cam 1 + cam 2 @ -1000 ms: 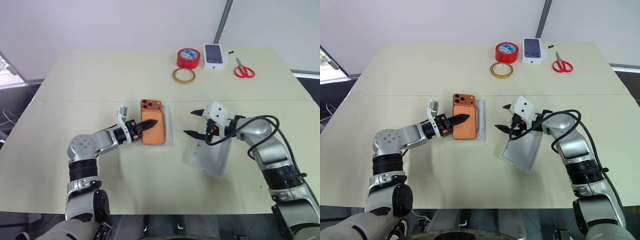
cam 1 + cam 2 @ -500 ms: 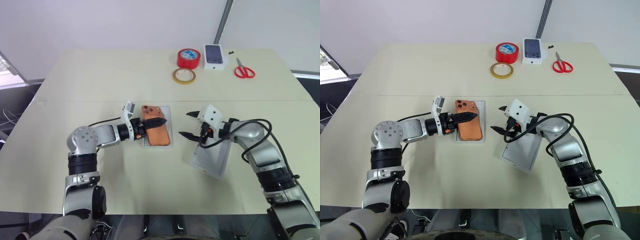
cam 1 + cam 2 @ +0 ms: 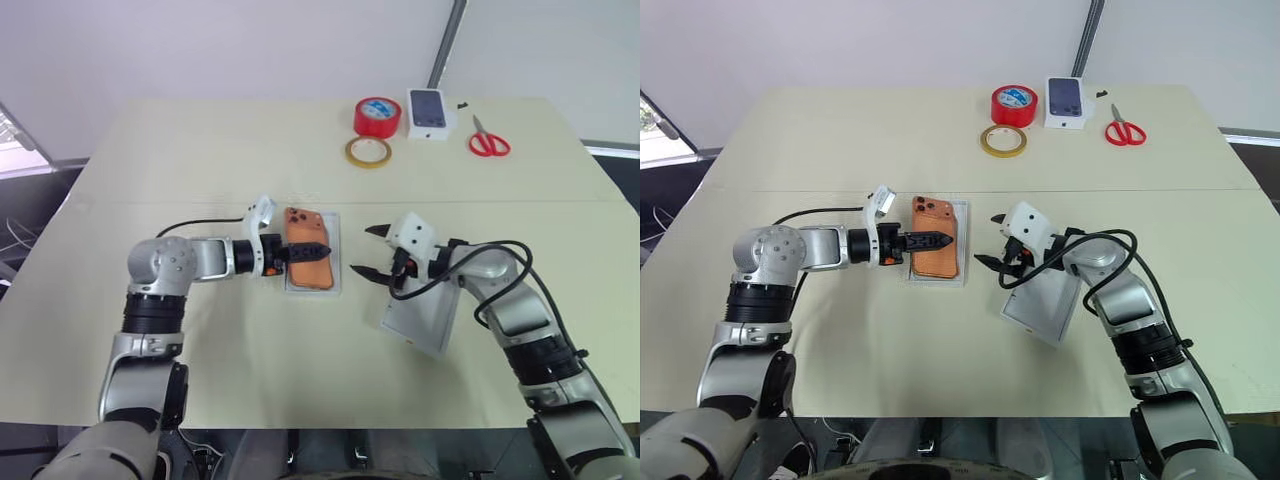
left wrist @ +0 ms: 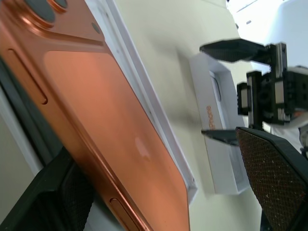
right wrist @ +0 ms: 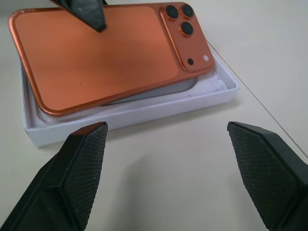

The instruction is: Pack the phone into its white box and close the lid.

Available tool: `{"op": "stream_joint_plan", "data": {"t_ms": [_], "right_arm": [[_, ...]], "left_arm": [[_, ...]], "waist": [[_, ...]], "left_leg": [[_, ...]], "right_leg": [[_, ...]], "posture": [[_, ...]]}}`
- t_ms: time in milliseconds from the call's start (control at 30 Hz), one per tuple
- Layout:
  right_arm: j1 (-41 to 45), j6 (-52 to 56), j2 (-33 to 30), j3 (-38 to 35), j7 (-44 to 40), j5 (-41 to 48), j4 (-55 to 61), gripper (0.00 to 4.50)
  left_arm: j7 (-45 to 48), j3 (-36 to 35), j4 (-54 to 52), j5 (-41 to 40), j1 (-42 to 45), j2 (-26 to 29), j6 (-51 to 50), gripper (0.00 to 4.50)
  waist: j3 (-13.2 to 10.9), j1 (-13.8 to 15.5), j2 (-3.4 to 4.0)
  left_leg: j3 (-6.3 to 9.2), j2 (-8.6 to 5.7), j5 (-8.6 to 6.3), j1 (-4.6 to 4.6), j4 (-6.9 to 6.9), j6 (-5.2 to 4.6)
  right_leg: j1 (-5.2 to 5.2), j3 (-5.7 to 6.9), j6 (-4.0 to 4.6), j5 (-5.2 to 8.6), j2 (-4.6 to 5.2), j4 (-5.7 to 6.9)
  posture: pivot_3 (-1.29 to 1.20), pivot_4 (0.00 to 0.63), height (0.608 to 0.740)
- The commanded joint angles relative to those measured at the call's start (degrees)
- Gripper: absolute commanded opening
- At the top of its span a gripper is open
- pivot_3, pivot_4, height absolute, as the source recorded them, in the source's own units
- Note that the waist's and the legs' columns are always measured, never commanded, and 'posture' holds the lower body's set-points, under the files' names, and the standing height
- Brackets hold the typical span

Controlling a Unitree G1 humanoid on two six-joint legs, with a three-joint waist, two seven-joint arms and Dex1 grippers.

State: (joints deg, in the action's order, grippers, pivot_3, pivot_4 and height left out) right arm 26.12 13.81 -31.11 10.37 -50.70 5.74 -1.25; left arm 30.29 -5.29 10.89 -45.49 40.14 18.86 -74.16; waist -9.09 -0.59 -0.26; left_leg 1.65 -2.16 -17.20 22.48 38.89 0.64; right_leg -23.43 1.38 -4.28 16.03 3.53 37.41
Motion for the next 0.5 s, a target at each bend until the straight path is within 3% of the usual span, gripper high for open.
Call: {"op": "stream_joint_plan", "data": {"t_ms": [33, 300, 500], "right_arm": [[1.31, -1.00, 0.47, -0.32, 0.41, -0.14, 0.98, 4.19], [1.65, -1.56, 0.77, -0.34, 0.78, -0.36, 0.21, 4.19], [1.96, -1.93, 1.35, -0.11, 1.00, -0.58, -0.25, 4.19]], "left_arm": [[-1.16, -0.54, -0.17, 0.75, 0.70, -0.86, -0.61, 4.46], [2.07, 3.28, -3.15, 2.95, 1.87, 4.96, -1.92, 4.46], [-0.01, 1.22, -1.99, 3.17, 3.88, 4.64, -5.55, 4.46]], "waist": [[0.00, 0.01, 0.00], [0.00, -0.30, 0.00], [0.00, -0.05, 0.00]], "left_leg": [[0.00, 0.00, 0.00, 0.00, 0.00, 0.00], [0.00, 0.01, 0.00, 0.00, -0.02, 0.00], [0.00, 0.01, 0.00, 0.00, -0.01, -0.01]], "right_leg": [[0.00, 0.00, 0.00, 0.00, 0.00, 0.00], [-0.03, 0.00, 0.00, 0.00, -0.01, 0.03], [-0.02, 0.00, 0.00, 0.00, 0.00, 0.01]], "posture": [[0.00, 0.150, 0.740], [0.00, 0.150, 0.740], [0.00, 0.150, 0.740]]}}
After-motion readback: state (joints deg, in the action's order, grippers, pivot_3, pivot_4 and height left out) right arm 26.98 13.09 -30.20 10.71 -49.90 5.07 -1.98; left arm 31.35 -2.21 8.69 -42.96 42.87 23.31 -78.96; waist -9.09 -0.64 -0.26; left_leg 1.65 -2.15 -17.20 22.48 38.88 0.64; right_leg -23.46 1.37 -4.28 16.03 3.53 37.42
